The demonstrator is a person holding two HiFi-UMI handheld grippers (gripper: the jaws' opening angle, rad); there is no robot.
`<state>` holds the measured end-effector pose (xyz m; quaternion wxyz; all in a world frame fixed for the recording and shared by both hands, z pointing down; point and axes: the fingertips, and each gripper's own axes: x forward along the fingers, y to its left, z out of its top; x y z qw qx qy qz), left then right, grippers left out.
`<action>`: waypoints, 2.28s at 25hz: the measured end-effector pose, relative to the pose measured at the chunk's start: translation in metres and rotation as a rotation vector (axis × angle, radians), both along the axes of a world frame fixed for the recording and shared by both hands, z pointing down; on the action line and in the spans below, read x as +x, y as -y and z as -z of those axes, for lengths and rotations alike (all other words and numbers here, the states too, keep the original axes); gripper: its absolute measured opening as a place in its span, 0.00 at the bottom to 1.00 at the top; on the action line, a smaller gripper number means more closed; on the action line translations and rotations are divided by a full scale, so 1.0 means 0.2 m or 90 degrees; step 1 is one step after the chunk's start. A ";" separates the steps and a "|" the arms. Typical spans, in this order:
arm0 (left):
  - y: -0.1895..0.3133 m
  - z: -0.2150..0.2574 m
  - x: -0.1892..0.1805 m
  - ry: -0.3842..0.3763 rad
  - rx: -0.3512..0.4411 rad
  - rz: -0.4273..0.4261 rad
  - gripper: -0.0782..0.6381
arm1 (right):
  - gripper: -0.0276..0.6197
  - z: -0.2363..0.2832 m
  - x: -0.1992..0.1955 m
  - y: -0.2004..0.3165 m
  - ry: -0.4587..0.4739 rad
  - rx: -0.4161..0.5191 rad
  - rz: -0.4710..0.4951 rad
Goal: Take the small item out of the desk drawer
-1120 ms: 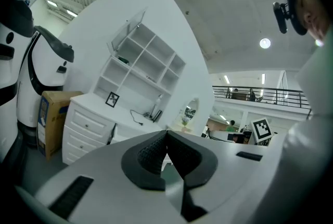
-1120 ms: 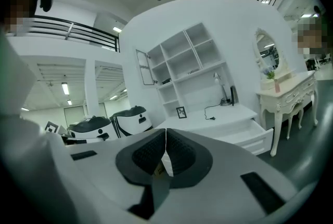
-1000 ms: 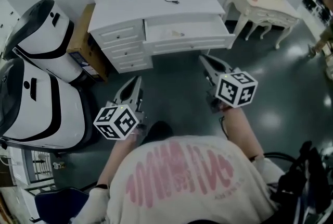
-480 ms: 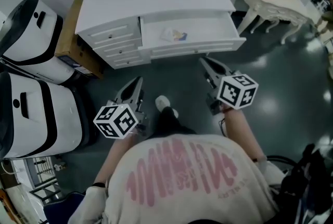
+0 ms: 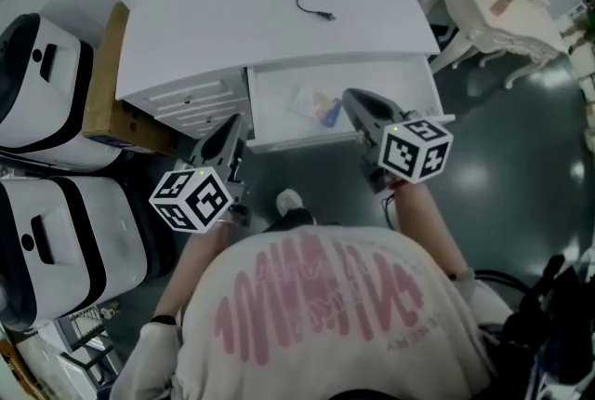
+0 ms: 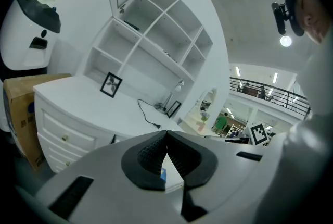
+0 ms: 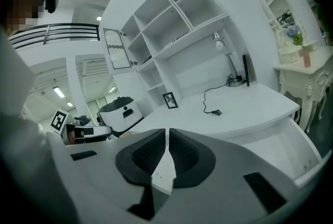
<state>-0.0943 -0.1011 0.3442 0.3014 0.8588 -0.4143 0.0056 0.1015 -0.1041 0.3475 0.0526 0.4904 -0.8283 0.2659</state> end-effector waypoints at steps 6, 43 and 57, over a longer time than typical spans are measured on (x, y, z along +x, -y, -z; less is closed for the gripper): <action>0.29 -0.06 -0.04 0.012 -0.013 0.013 0.15 | 0.07 -0.20 -0.08 0.29 -0.092 -0.034 0.083; 0.10 -0.55 -0.44 0.022 -0.215 0.313 0.15 | 0.67 -1.41 -0.19 0.46 -0.498 -0.324 0.529; 0.20 -0.53 -0.34 0.030 -0.179 0.224 0.15 | 0.66 -1.47 -0.22 0.38 -0.516 -0.374 0.597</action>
